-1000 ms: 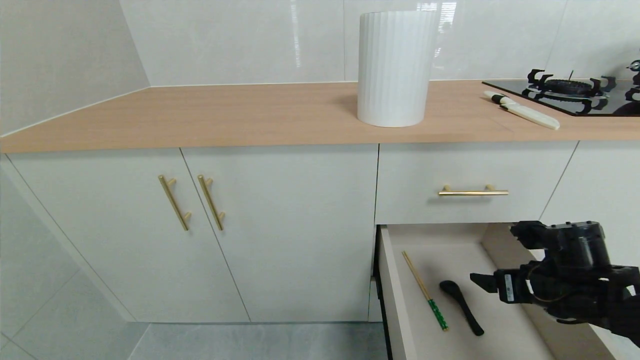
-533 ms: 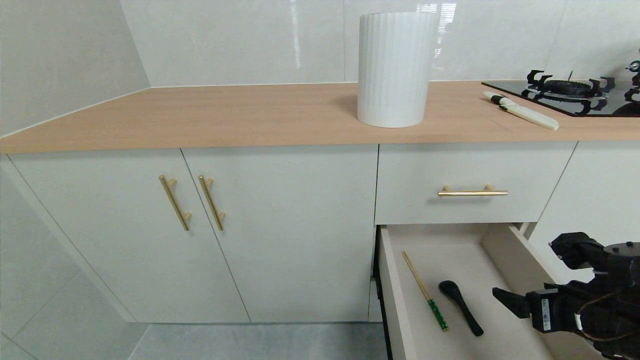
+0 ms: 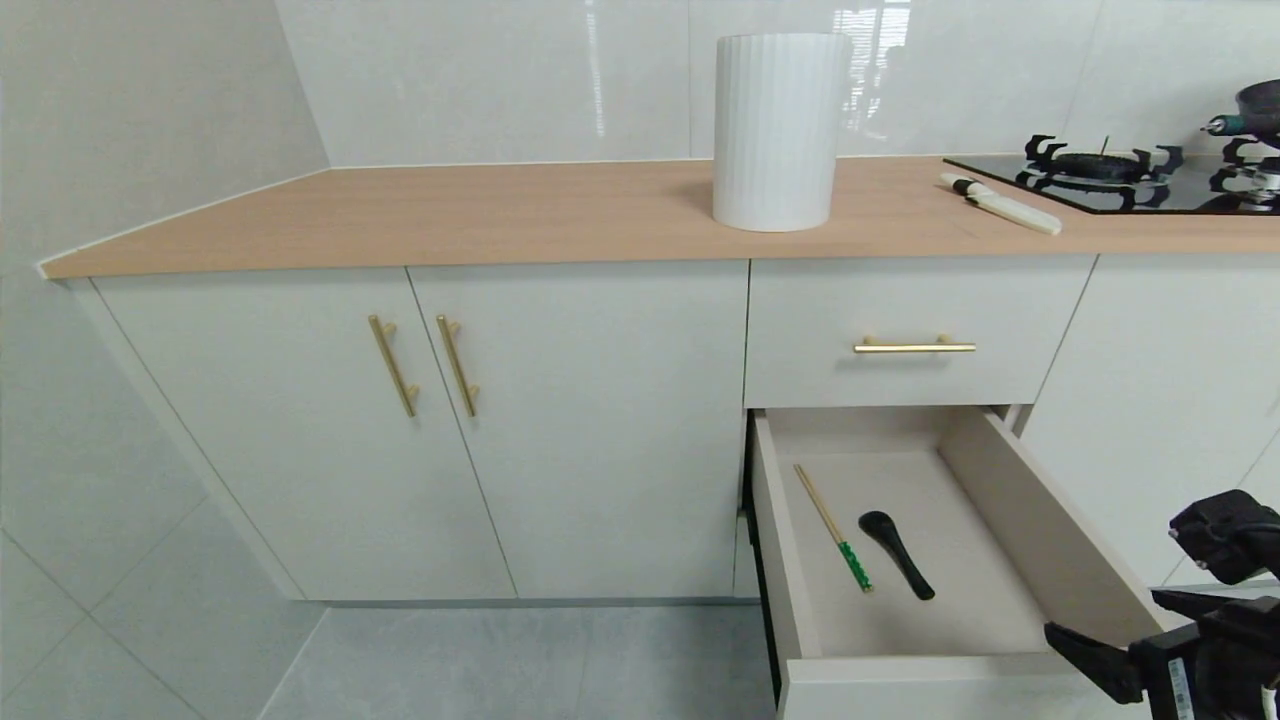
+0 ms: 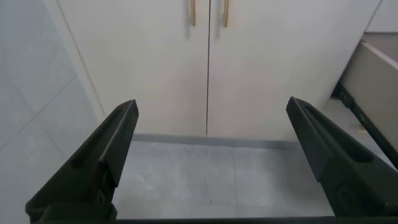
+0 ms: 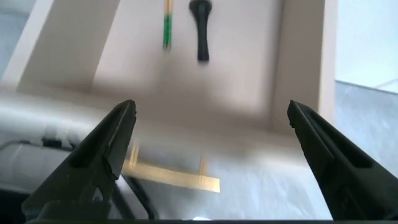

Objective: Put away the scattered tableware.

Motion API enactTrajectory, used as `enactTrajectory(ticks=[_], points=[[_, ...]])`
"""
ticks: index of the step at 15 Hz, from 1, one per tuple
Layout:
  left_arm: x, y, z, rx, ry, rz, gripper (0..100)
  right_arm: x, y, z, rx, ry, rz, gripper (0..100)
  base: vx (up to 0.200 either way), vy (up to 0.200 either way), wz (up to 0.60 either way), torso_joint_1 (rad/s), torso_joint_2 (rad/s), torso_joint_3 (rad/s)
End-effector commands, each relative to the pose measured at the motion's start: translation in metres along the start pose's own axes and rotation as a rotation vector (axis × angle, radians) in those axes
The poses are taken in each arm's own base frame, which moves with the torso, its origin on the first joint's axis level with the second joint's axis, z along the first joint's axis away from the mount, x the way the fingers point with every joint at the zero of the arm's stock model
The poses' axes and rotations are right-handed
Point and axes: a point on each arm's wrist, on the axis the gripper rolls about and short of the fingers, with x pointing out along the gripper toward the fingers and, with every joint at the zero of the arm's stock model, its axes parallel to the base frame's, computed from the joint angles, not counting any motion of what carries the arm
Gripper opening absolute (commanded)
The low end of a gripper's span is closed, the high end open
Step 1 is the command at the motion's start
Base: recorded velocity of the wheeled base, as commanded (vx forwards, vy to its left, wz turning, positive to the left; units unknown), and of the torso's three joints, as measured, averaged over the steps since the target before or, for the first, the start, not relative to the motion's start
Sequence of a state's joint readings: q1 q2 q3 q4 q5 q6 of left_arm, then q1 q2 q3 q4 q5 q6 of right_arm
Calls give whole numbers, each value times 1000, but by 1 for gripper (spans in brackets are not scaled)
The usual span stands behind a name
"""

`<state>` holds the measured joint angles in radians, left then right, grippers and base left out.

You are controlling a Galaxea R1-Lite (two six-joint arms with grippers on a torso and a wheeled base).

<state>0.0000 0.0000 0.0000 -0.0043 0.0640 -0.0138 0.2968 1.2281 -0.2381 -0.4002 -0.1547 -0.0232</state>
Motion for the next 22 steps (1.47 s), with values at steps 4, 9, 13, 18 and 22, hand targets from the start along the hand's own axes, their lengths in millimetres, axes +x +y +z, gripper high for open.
enactTrajectory(ticks=[4, 9, 13, 18, 22], points=[[0, 0, 0, -2, 0, 0, 100, -5, -1, 2, -16, 176, 6, 100, 0, 0, 0, 0, 0, 0], [0, 0, 0, -2, 0, 0, 100, 26, 7, -7, 55, 452, 61, 100, 0, 0, 0, 0, 0, 0], [0, 0, 0, -2, 0, 0, 100, 53, 12, -16, 85, 570, 51, 100, 0, 0, 0, 0, 0, 0], [0, 0, 0, -2, 0, 0, 100, 68, 13, -8, 136, 450, 44, 100, 0, 0, 0, 0, 0, 0], [0, 0, 0, -2, 0, 0, 100, 78, 15, 7, 143, 344, 54, 100, 0, 0, 0, 0, 0, 0]])
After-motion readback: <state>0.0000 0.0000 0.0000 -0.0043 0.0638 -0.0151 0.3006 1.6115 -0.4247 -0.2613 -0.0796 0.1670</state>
